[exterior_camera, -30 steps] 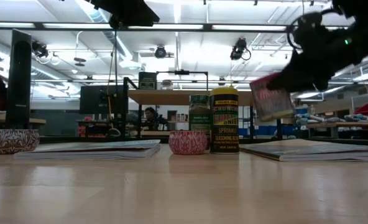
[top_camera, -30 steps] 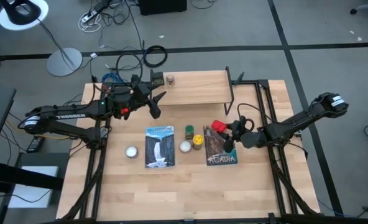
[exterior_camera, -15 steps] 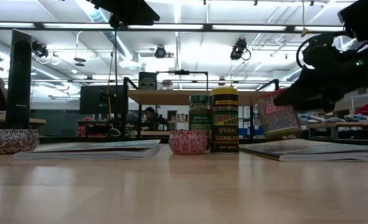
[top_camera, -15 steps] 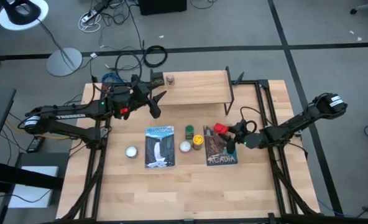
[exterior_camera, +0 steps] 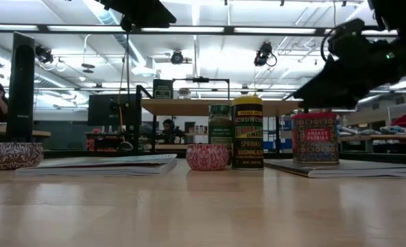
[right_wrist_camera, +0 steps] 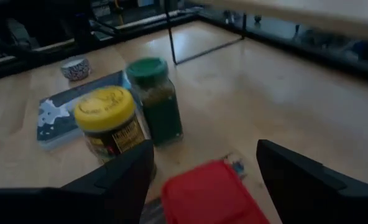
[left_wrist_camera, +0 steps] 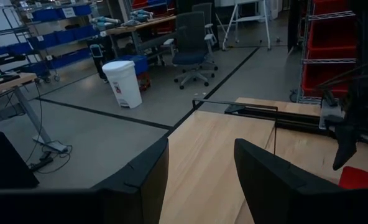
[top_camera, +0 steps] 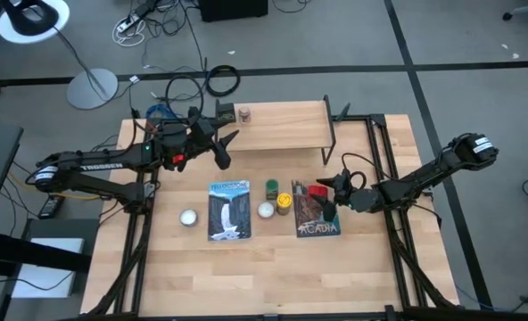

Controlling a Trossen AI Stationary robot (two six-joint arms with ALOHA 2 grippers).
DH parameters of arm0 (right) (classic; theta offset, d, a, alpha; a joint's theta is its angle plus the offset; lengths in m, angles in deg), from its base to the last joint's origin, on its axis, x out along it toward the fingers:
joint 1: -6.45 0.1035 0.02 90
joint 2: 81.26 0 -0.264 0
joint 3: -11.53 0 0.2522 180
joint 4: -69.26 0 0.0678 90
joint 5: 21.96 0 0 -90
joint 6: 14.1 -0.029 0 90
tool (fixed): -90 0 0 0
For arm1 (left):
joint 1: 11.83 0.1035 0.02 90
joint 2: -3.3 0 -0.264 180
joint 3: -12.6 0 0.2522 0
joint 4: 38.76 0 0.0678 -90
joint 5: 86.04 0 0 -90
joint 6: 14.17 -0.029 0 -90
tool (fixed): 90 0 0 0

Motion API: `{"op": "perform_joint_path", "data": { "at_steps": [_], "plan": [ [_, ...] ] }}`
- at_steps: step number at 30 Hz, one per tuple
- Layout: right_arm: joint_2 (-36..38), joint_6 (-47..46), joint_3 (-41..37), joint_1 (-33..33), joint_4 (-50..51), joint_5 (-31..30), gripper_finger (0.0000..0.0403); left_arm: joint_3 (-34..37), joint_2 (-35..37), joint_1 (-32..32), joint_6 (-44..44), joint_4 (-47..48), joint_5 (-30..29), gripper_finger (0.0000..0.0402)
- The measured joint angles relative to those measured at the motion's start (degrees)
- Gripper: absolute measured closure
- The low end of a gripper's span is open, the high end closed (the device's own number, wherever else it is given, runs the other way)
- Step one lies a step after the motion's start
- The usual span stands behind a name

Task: Shelf spices
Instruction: Remove the black spice from the shelf

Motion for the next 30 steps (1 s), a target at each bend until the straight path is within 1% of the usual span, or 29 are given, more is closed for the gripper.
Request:
{"op": "perform_joint_path", "data": {
  "at_steps": [2, 3, 5, 8, 9, 11, 13, 16, 20, 22, 24, 26, 30],
  "plan": [
    [0.1, 3.7, 1.8, 0.0, 0.0, -0.1, 0.0117, 0.0, 0.0, 0.0, -0.6, -0.5, -0.5, 0.0213],
    [0.1, 5.7, 2.9, -0.1, -0.1, -0.3, 0.0117, 0.0, 0.0, 0.0, -1.6, -0.9, -1.9, 0.0213],
    [0.3, 10.8, 5.2, -0.1, 0.0, -0.7, 0.0116, 0.0, 0.0, 0.0, -4.6, -1.2, -6.1, 0.0213],
    [0.6, 19.1, 9.6, -0.6, 0.0, -0.8, 0.0116, 0.0, -1.0, 0.9, -11.8, -0.7, -13.1, 0.0213],
    [0.8, 22.0, 11.2, -0.9, 0.1, -0.8, 0.0116, 0.0, -1.4, 1.5, -13.3, 0.3, -14.7, 0.0213],
    [1.0, 27.8, 15.2, -1.5, -0.2, -0.8, 0.0116, -0.7, -2.4, 3.4, -14.2, 3.7, -16.2, 0.0213],
    [1.3, 33.9, 19.2, -1.8, 0.1, -0.8, 0.0115, -3.3, -3.9, 6.0, -12.2, 9.0, -16.2, 0.0213],
    [1.4, 41.9, 25.1, -2.1, -0.1, -0.1, 0.0115, -7.6, -6.3, 9.5, -9.1, 17.0, -13.1, 0.0212],
    [1.4, 50.5, 31.1, -2.1, 0.4, 0.4, 0.0116, -13.3, -9.9, 13.5, -9.5, 21.8, -8.2, 0.019],
    [1.4, 52.0, 32.5, -2.1, 1.1, 0.2, 0.012, -16.8, -11.7, 16.2, -9.8, 25.3, -4.6, 0.0173],
    [1.4, 52.3, 32.8, -2.1, 1.5, 0.3, 0.0125, -20.3, -13.5, 18.7, -9.9, 30.9, 0.0, 0.0155],
    [1.3, 52.4, 32.8, -2.1, 3.7, 0.3, 0.013, -23.6, -15.4, 21.1, -10.2, 34.5, 4.1, 0.0137],
    [1.3, 52.4, 32.8, -2.1, 6.6, 0.3, 0.014, -28.0, -18.8, 25.5, -13.9, 41.1, 9.6, 0.0111]
  ]
}}
